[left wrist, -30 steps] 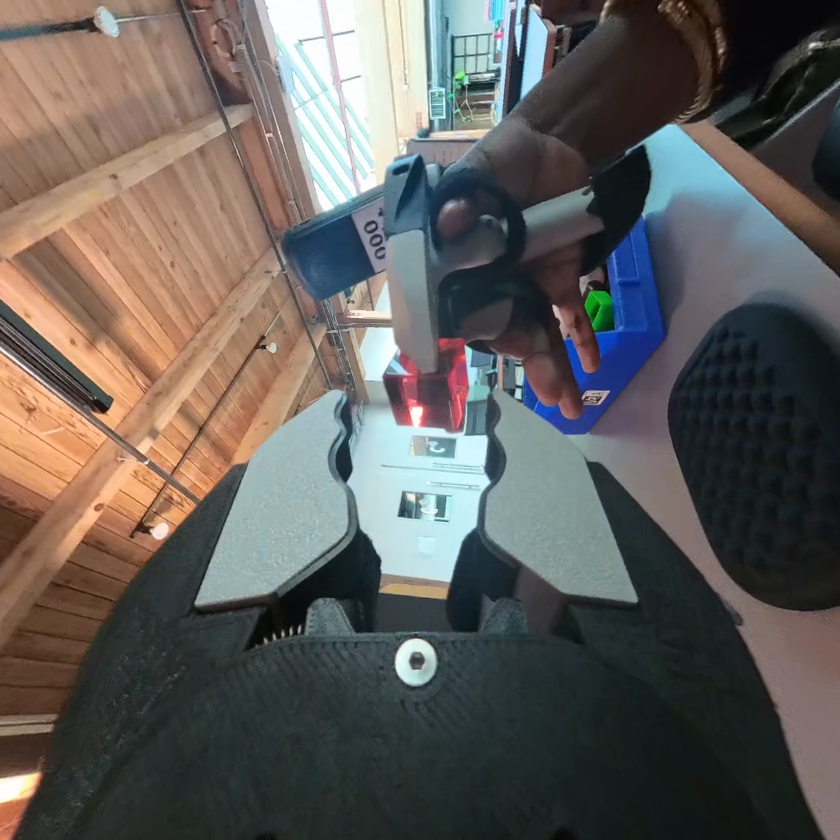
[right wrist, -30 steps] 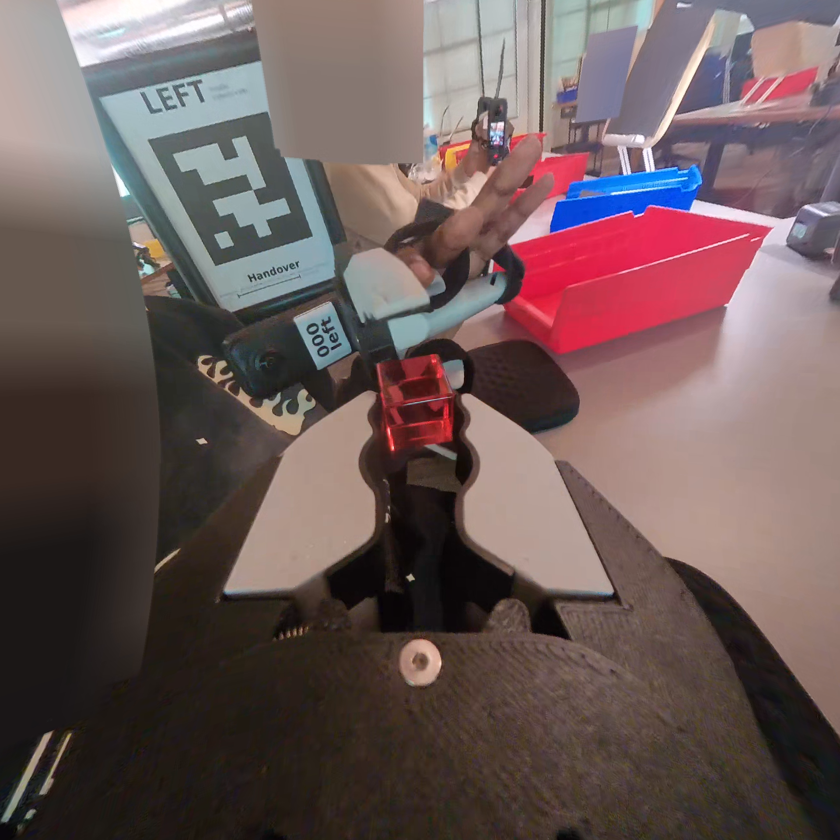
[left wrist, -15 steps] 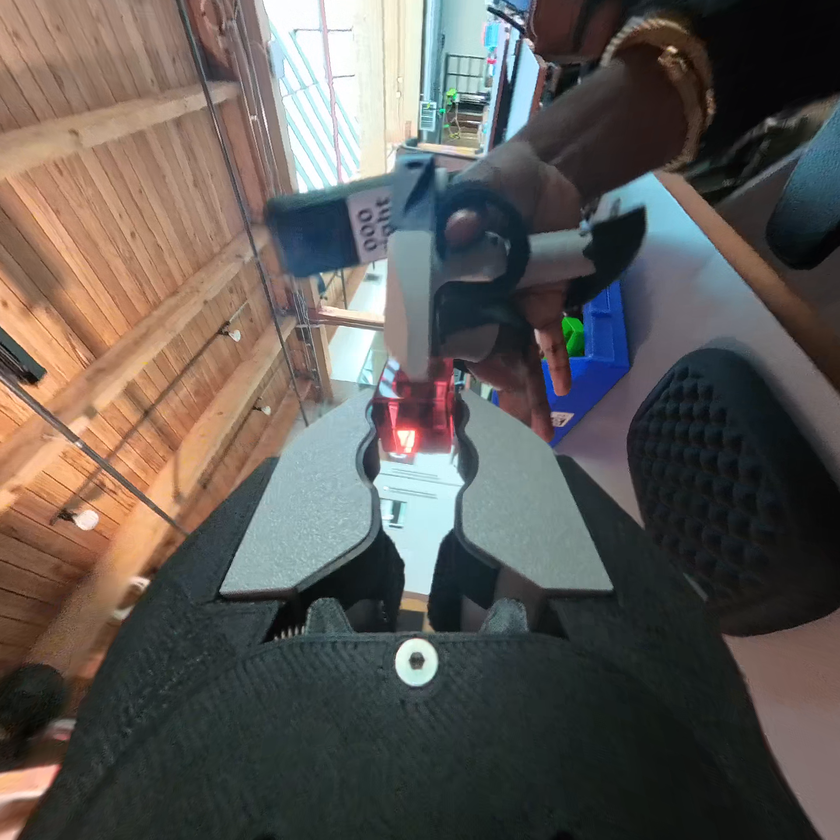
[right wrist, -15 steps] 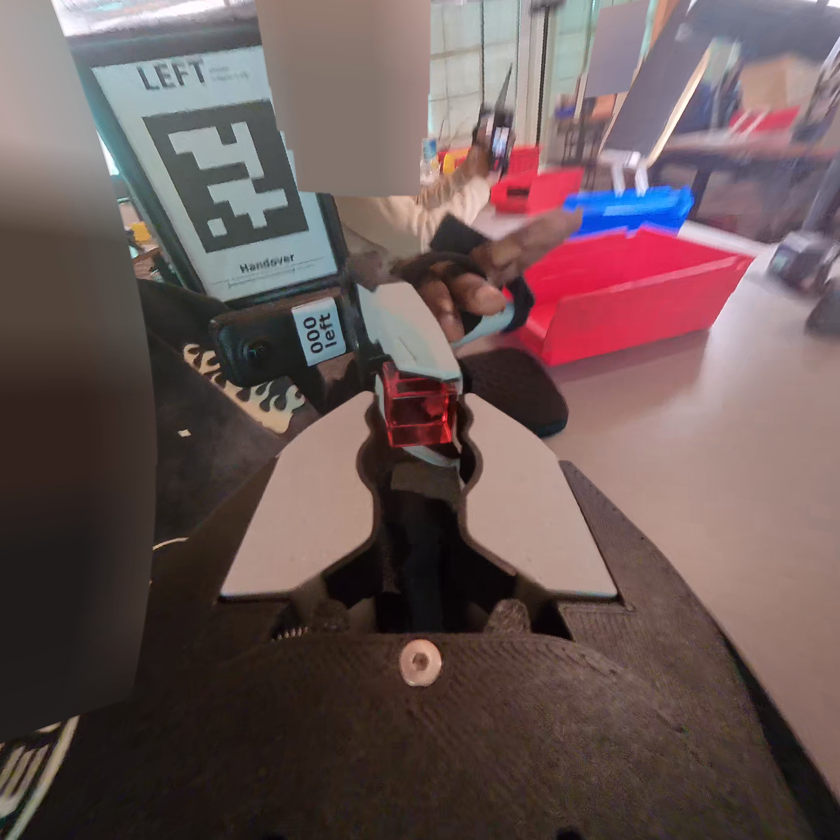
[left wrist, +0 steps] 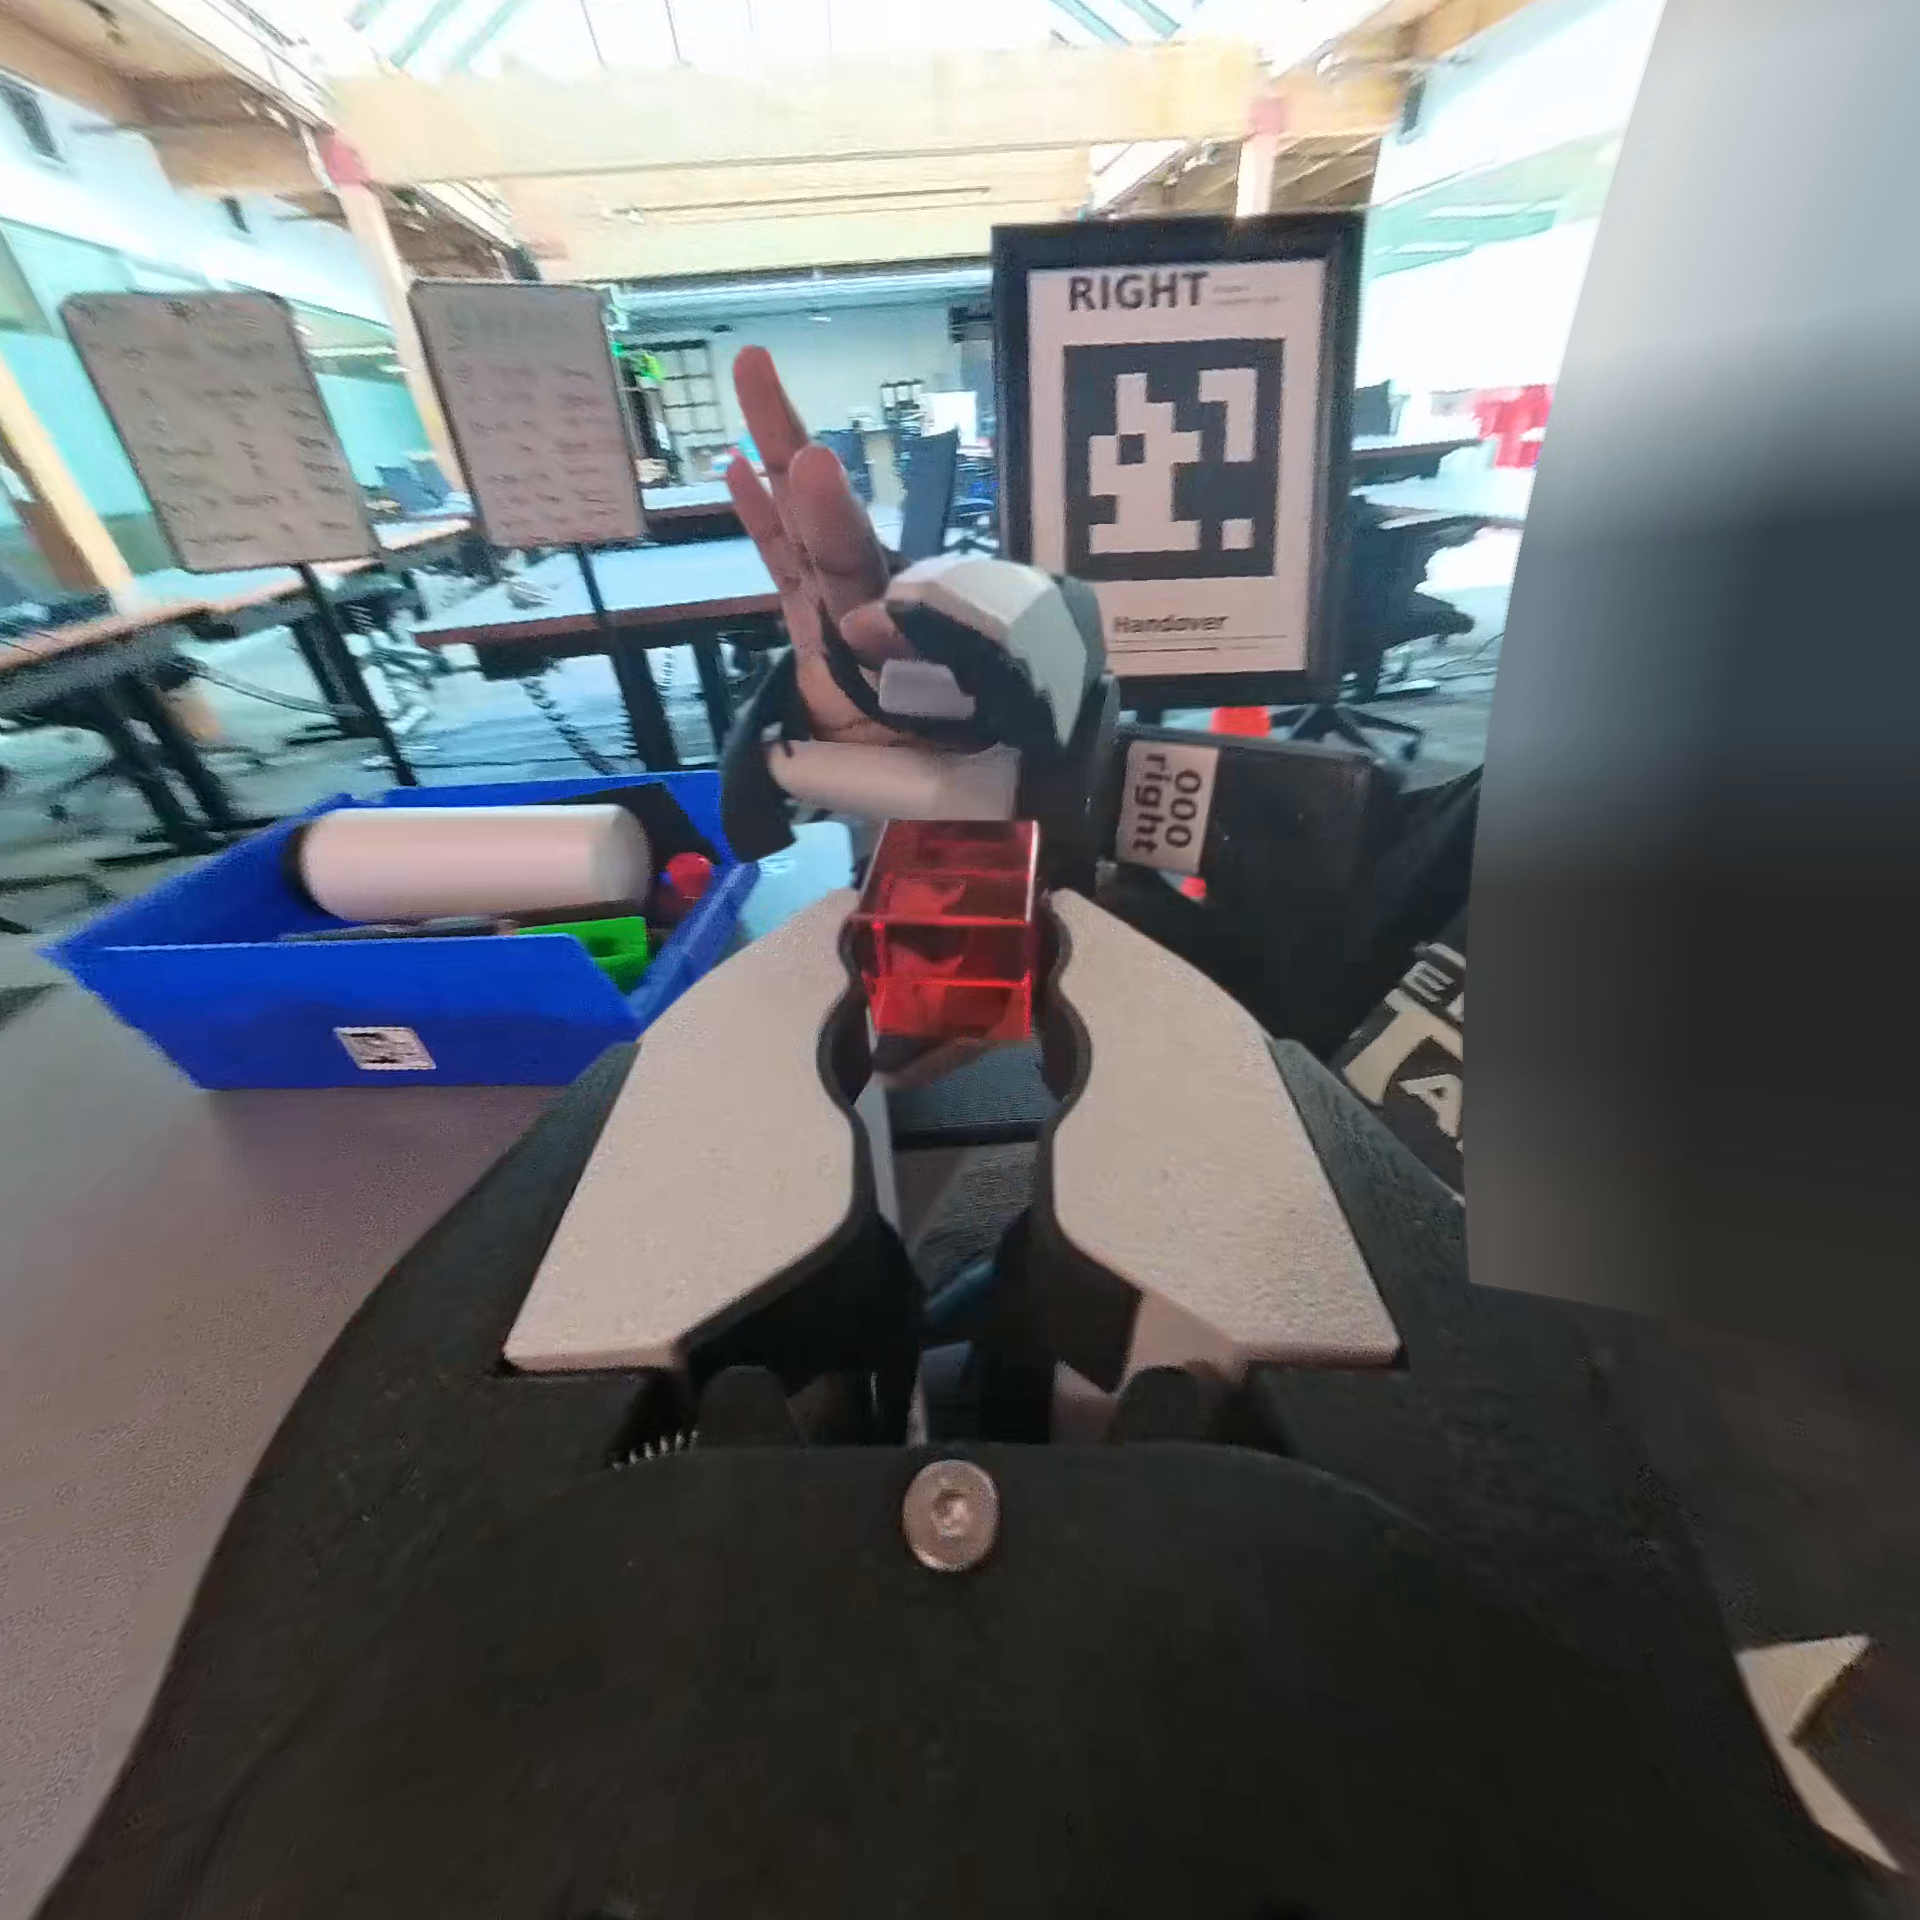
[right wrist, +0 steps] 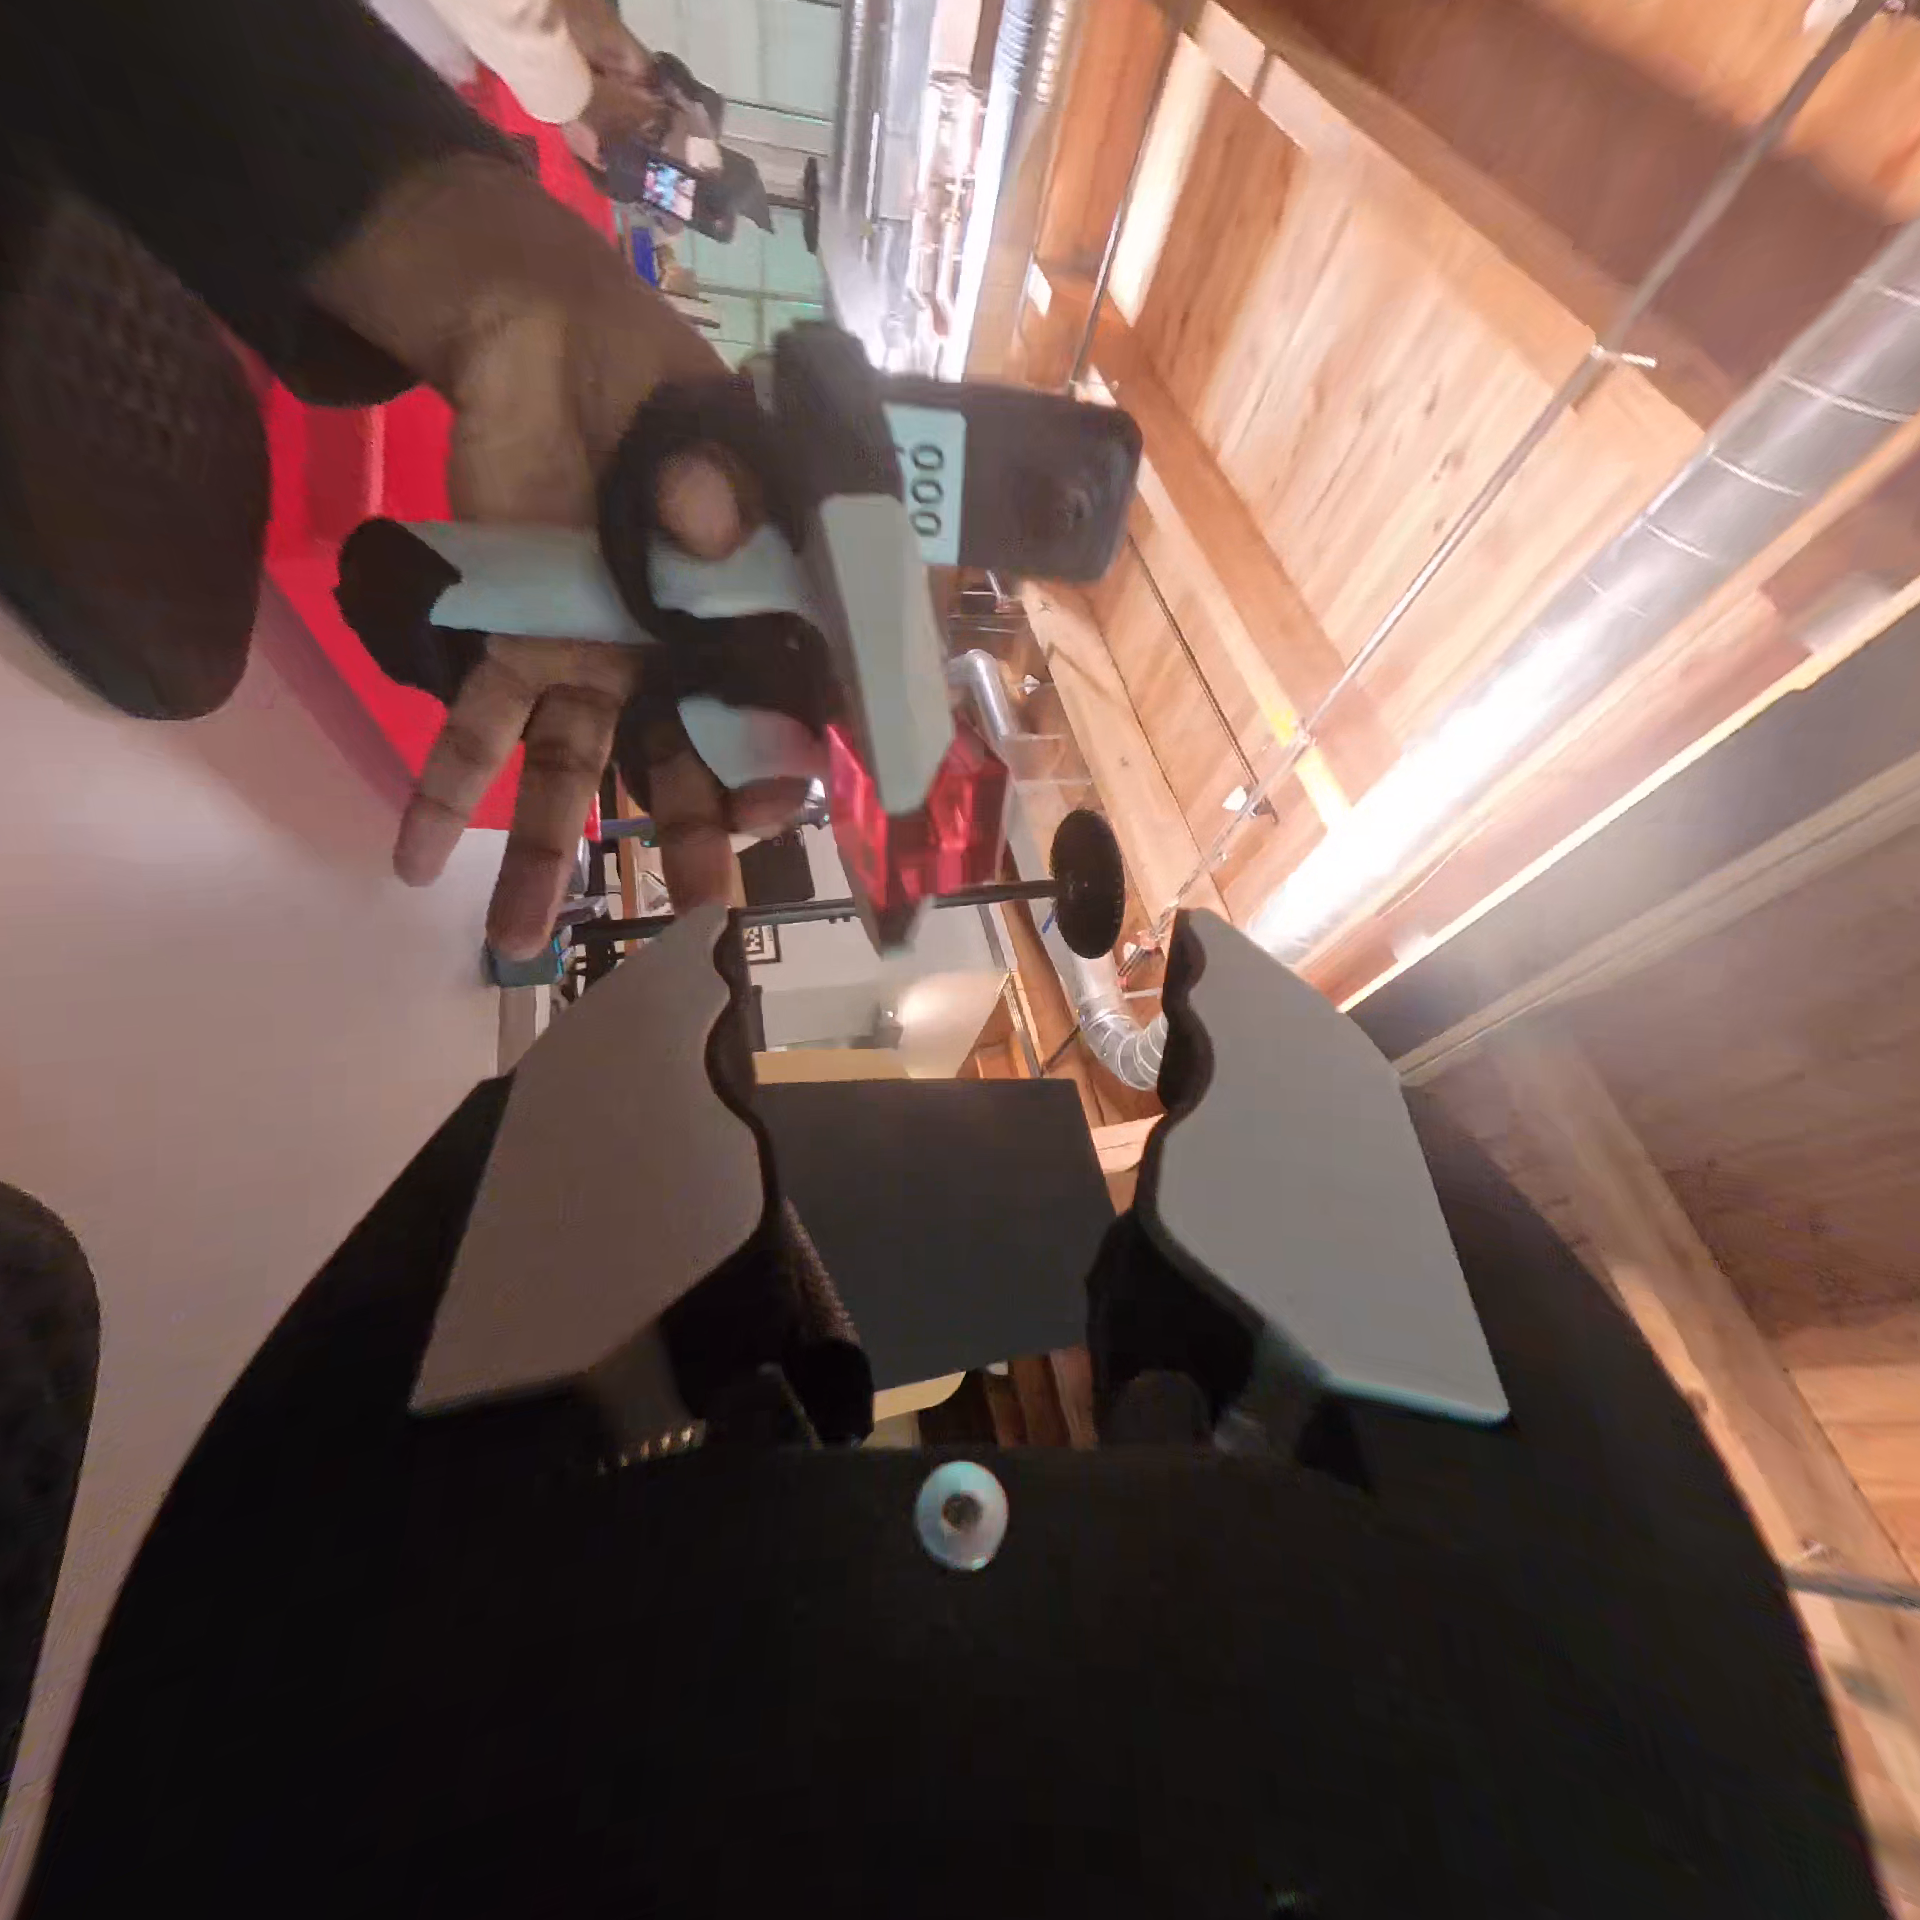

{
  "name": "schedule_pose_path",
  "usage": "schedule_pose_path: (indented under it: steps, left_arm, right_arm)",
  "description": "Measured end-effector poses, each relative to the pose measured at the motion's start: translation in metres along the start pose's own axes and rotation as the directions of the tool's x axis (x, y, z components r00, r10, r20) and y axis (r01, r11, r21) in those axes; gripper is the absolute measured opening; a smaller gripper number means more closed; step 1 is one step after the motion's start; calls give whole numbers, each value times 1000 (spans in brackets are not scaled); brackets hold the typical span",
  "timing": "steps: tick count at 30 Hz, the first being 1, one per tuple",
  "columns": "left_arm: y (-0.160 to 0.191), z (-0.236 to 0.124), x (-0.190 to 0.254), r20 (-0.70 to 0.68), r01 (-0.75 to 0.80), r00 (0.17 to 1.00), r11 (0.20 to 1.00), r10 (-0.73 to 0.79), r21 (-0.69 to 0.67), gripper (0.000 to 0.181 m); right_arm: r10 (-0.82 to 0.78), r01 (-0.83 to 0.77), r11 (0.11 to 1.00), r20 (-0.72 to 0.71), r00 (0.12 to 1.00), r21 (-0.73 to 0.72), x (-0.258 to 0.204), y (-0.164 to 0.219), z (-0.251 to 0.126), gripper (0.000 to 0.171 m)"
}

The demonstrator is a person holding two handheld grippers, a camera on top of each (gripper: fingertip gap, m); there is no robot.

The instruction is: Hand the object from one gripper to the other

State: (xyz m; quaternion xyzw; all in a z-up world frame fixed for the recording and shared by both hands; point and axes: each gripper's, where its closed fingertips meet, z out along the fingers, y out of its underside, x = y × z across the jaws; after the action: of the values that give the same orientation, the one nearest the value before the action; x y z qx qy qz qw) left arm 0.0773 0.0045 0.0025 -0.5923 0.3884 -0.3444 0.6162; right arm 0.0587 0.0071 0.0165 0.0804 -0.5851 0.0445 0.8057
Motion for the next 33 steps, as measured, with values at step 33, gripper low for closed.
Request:
schedule_pose_path:
  steps: [33]
  left_arm:
    - [-14,-10,-41,224,-809,-101,51,969,-586,80]
  right_arm:
    - [909,-924,-194,293,-296,-331,-11,-1,2,33]
